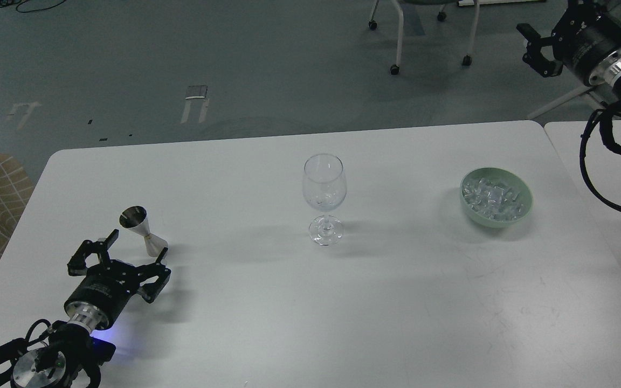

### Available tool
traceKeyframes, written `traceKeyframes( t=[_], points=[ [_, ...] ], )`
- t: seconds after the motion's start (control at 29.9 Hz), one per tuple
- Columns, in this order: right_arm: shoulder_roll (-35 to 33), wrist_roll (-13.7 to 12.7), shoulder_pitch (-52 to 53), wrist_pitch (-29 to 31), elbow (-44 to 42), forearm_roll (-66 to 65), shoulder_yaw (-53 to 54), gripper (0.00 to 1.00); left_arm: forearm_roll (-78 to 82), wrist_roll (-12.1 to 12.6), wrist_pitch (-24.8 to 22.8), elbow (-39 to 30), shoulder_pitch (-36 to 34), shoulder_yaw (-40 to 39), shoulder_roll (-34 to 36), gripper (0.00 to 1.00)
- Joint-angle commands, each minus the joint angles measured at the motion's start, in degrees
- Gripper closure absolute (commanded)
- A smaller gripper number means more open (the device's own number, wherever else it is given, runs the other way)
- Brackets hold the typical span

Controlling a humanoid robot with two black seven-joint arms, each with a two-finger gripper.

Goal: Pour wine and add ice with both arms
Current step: 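Move the open left gripper toward the silver jigger cup, then close the left gripper around the silver jigger cup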

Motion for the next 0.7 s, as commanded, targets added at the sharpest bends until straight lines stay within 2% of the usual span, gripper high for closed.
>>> traceKeyframes(
  t=[0.0,0.1,0.27,0.37,0.4,0.43,0.47,0.67],
  points=[
    [-0.10,0.00,-0.11,0.02,-0.01,0.00,0.04,0.00,-1.53,1.21,1.33,0.88,-1.76,0.03,-0.22,0.01],
    [-0.10,0.09,-0.20,0.02,-0.01,0.00,0.04,0.00,-1.80,1.30,1.95,2.64,-2.99,0.21,-2.06,0.02],
    [-0.10,0.09,-0.20,0.02,-0.01,-0.26,0.04,0.00,-1.80,1.30,3.35,3.43,-3.79,0.47,-2.77,0.12],
    [-0.10,0.09,-0.20,0.02,-0.01,-0.79,0.04,0.00,-1.80,1.30,3.80,3.79,-4.14,0.47,-2.86,0.20],
    [-0.10,0.09,-0.20,0.02,-0.01,-0.79,0.04,0.00,-1.80,1.39,3.80,4.57,-4.66,0.56,-3.30,0.27],
    [-0.10,0.09,-0.20,0.02,-0.01,-0.79,0.04,0.00,-1.80,1.39,3.80,4.58,-4.67,0.56,-3.30,0.27],
    [-0.10,0.09,-0.20,0.02,-0.01,-0.79,0.04,0.00,-1.80,1.39,3.80,5.27,-5.01,0.56,-3.82,0.33],
    [-0.10,0.09,-0.20,0.02,-0.01,-0.79,0.04,0.00,-1.80,1.39,3.80,6.07,-5.81,0.74,-4.09,0.37]
  ],
)
